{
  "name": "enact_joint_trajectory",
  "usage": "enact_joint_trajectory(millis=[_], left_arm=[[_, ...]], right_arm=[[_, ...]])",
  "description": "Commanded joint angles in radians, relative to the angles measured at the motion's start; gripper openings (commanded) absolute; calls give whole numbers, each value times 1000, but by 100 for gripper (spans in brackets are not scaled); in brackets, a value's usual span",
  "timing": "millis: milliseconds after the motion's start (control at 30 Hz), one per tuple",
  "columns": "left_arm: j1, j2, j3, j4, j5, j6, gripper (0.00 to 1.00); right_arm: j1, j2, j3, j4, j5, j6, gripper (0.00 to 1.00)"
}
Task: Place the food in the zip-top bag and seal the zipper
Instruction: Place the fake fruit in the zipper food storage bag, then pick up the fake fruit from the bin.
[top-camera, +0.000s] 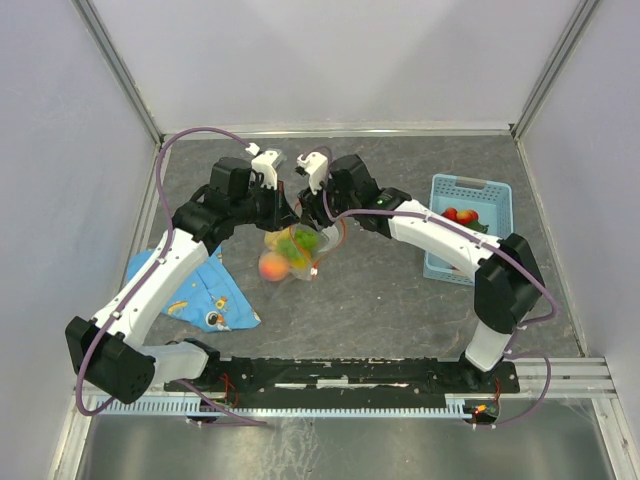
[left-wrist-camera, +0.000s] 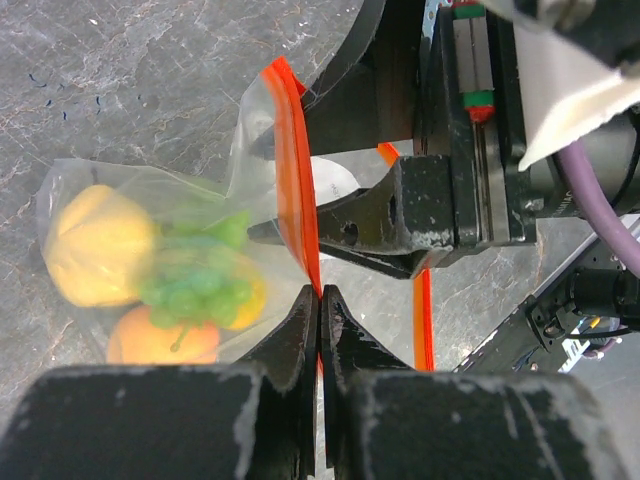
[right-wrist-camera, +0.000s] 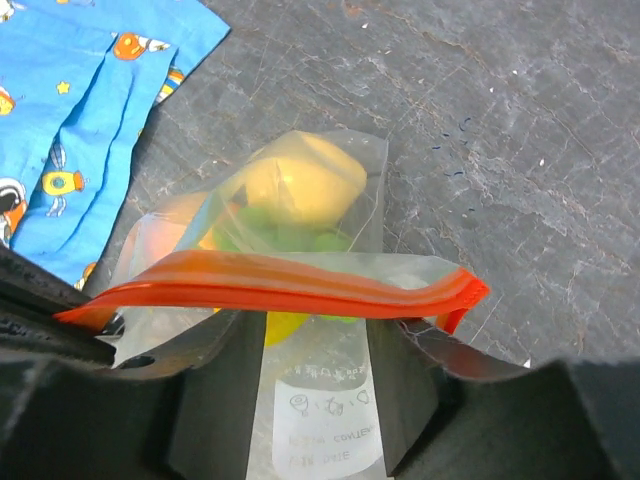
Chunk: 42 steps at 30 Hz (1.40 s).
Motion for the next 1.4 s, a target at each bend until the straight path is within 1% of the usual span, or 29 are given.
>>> enact_joint_trajectory(millis=[0,100,333,367,533,633,767,833,1033,1167,1367], left_arm=[[0,-22,6,60,8,0,3],[0,-24,6,59,5,0,3],[-1,-28,5,60,-1,-2,3],[-1,-28,4,59,-1,-2,3],[-1,-31,5,60,-4,-2,3],[-1,-33,6,59,-3,-1,3],[0,-35,2,59,-3,-1,3],[0,-36,3,60,-3,-2,3],[-1,-33,0,65,0,-3,3],[-1,-29,0,66,4,-2,3],[-2,-28,-1,65,2,-2,3]], right_arm=[[7,-44,26,53,66,129,54],[5,-95,11,42,68,136,55],[5,-215,-20,-68,124,134,56],[5,-236,-33,-82,138,131,58],[-1,-359,-94,-197,303,114,63],[-28,-412,-120,-285,383,124,65],[-91,-474,-162,-391,443,176,67],[-132,-495,-189,-435,457,207,69],[-301,-525,-251,-553,454,286,74],[-377,-546,-295,-583,494,312,79],[-506,-547,-356,-600,534,378,84]])
